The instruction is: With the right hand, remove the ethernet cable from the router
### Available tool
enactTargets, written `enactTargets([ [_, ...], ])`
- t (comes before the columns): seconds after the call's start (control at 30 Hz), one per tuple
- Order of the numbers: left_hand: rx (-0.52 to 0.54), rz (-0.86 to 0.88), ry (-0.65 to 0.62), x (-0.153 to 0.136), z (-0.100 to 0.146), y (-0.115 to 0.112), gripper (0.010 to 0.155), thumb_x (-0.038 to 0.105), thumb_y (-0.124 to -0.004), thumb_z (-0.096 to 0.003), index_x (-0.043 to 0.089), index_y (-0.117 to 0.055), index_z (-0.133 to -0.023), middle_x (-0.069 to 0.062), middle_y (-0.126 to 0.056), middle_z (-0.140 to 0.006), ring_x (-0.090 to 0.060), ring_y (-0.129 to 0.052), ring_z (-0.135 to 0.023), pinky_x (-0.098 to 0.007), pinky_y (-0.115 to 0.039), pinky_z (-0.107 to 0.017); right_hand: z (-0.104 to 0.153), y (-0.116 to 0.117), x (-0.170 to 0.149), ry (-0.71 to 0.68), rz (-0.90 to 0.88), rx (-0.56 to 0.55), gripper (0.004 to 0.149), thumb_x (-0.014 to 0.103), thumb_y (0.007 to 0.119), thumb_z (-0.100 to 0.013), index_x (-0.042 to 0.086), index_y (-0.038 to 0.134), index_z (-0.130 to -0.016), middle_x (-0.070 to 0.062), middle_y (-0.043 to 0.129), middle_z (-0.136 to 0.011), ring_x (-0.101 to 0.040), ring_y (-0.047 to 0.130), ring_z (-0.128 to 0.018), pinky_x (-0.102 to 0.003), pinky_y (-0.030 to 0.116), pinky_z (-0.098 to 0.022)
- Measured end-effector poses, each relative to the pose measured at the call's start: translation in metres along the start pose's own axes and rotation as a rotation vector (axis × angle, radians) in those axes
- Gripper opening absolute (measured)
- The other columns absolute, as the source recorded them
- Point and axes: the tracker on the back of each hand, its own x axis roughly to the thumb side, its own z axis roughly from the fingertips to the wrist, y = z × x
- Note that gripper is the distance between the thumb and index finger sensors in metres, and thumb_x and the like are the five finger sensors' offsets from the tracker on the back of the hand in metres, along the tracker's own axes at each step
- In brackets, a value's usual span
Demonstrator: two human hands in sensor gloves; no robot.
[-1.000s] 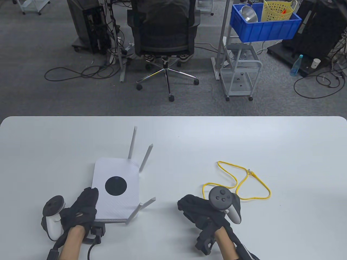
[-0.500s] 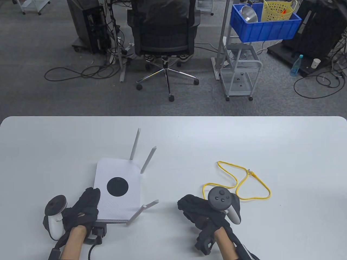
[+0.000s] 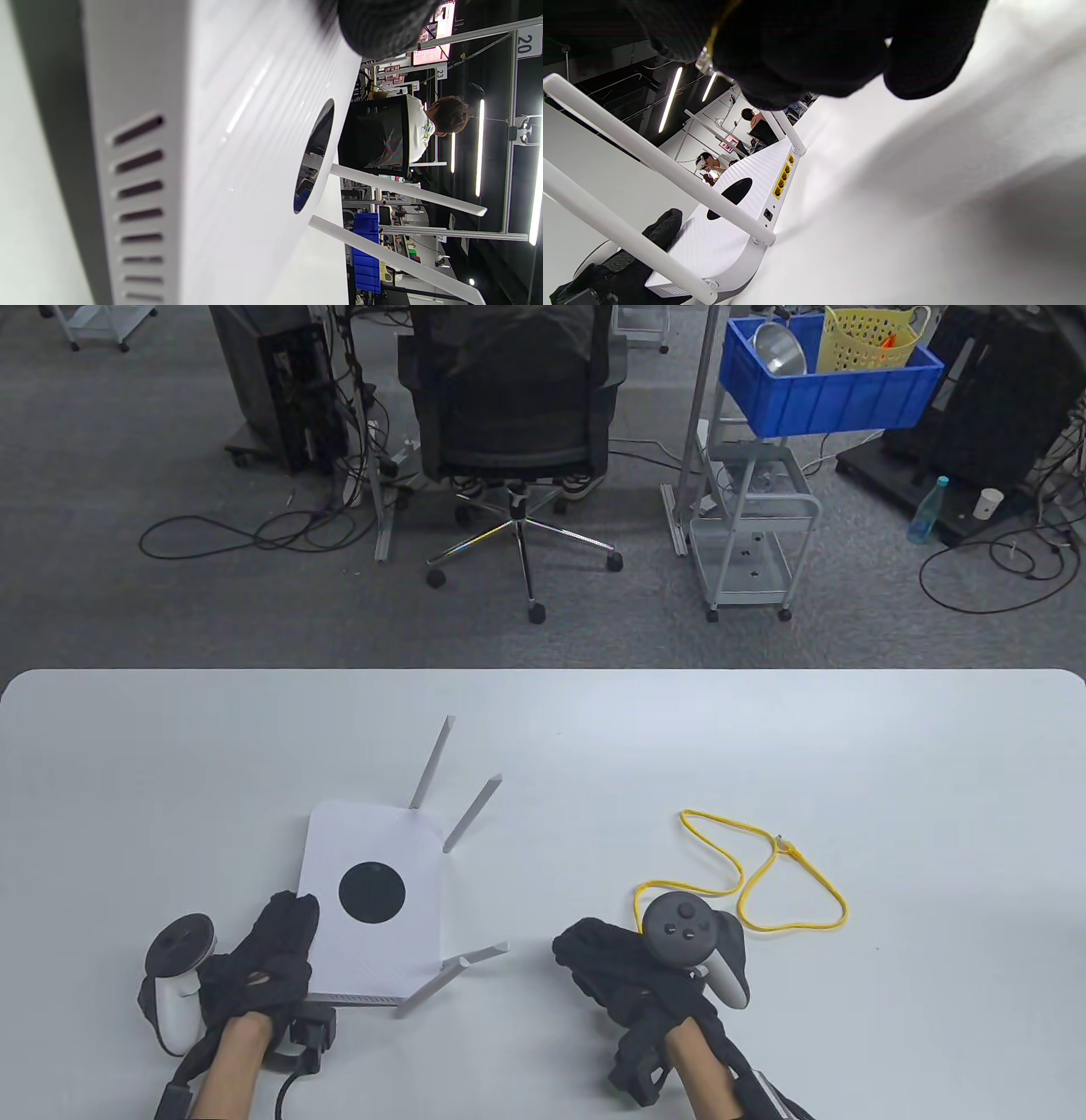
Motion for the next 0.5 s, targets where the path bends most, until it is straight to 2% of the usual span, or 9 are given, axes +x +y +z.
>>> enactTargets([
  [0.13, 0.005, -0.123, -0.008, 0.008, 0.003, 0.0, 0.084, 0.055, -0.07, -0.0567, 0.011, -0.025, -0.112, -0.021, -0.071, -0.104, -0.033, -0.1, -0.068, -0.045, -0.082, -0.049, 0.0, 0.0, 0.0, 0.001, 0.01, -0.003, 0.055, 0.051, 0.067, -0.055, 0.007, 0.081, -0.086, -0.003, 0.093, -0.054, -0.014, 0.093, -0.035, -0.053, 0.078, -0.057],
  [0.3, 0.067, -0.45, 0.014, 0.023, 0.01, -0.007, 0.094, 0.061, -0.072, -0.0526, 0.015, -0.015, -0.112, -0.023, -0.055, -0.112, -0.031, -0.095, -0.071, -0.045, -0.078, -0.053, 0.0, 0.001, 0.0, 0.005, 0.024, -0.006, 0.056, 0.051, 0.067, -0.055, 0.007, 0.081, -0.086, -0.003, 0.093, -0.054, -0.014, 0.093, -0.036, -0.053, 0.078, -0.057],
  [0.5, 0.131, -0.884, 0.107, 0.028, 0.011, -0.028, 0.098, 0.064, -0.073, -0.0492, 0.017, -0.012, -0.111, -0.02, -0.051, -0.113, -0.022, -0.092, -0.07, -0.044, -0.077, -0.055, -0.001, 0.004, 0.001, 0.01, 0.054, 0.008, 0.056, 0.051, 0.066, -0.056, 0.007, 0.081, -0.087, -0.003, 0.093, -0.055, -0.015, 0.093, -0.036, -0.053, 0.077, -0.057],
])
